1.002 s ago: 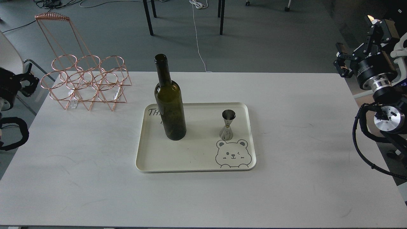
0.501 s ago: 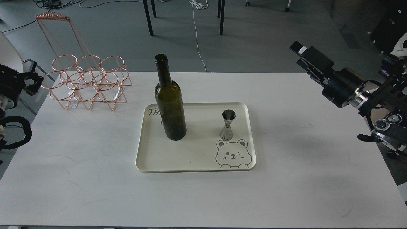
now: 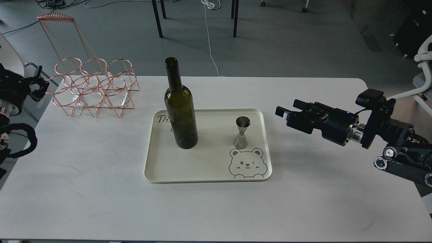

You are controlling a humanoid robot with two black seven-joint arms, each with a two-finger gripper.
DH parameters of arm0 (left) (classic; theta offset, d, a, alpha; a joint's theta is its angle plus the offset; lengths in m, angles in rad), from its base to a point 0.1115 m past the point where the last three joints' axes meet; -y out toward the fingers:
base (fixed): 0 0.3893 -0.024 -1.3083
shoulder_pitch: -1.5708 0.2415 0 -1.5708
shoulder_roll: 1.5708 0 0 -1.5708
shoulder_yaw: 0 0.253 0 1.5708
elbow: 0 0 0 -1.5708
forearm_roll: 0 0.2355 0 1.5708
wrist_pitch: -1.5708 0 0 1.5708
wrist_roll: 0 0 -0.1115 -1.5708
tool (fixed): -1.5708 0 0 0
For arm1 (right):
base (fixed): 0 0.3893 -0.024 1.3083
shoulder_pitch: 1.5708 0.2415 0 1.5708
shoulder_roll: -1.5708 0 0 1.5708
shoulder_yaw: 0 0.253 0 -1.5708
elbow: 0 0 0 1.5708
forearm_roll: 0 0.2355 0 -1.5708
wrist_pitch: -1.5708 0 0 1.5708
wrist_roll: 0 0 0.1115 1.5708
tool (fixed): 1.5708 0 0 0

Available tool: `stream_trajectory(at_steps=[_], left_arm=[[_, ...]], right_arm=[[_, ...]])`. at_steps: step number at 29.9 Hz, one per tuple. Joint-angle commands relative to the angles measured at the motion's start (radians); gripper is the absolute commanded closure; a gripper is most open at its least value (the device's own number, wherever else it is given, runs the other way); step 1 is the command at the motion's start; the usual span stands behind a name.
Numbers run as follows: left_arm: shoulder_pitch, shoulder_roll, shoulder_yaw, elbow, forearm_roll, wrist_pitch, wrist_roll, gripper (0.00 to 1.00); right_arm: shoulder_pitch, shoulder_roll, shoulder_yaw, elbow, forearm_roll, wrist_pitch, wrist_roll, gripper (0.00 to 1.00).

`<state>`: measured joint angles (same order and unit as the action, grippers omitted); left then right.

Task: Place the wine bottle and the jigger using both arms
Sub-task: 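Reach the right gripper to the steel jigger and grasp it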

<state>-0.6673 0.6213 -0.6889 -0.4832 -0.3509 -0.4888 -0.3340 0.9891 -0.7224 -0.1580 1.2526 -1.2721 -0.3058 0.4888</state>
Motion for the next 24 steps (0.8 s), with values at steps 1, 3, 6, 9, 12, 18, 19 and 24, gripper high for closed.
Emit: stream_trajectory(at_steps=[1,3,6,9,12,18,19,24], left_arm=[[0.002,0.000,0.000,0.000,0.000,0.000,-0.002,0.01],[0.003,0.000,0.000,0.002,0.000,0.000,0.000,0.01],[0.002,0.000,0.000,0.002,0.000,0.000,-0.002,0.01],[0.002,0.000,0.000,0.002,0.000,0.000,-0.002,0.01],[0.003,-0.002,0.000,0.002,0.000,0.000,-0.002,0.01],[0.003,0.005,0.000,0.003,0.000,0.000,-0.002,0.01],[0.003,0.006,0.000,0.003,0.000,0.000,-0.002,0.01],[0.005,0.006,0.000,0.005,0.000,0.000,-0.002,0.01]], right_arm=[[0.000,0.044,-0.043,-0.048,-0.076,-0.003,0.000,0.04],[0.000,0.081,-0.061,-0.105,-0.133,-0.012,0.000,0.05],[0.005,0.147,-0.081,-0.185,-0.180,-0.047,0.000,0.05],[0.039,0.222,-0.124,-0.263,-0.185,-0.064,0.000,0.07],[0.052,0.313,-0.163,-0.350,-0.184,-0.079,0.000,0.10],[0.054,0.434,-0.190,-0.436,-0.184,-0.095,0.000,0.14],[0.055,0.443,-0.192,-0.443,-0.184,-0.095,0.000,0.14],[0.057,0.469,-0.196,-0.462,-0.184,-0.095,0.000,0.19]])
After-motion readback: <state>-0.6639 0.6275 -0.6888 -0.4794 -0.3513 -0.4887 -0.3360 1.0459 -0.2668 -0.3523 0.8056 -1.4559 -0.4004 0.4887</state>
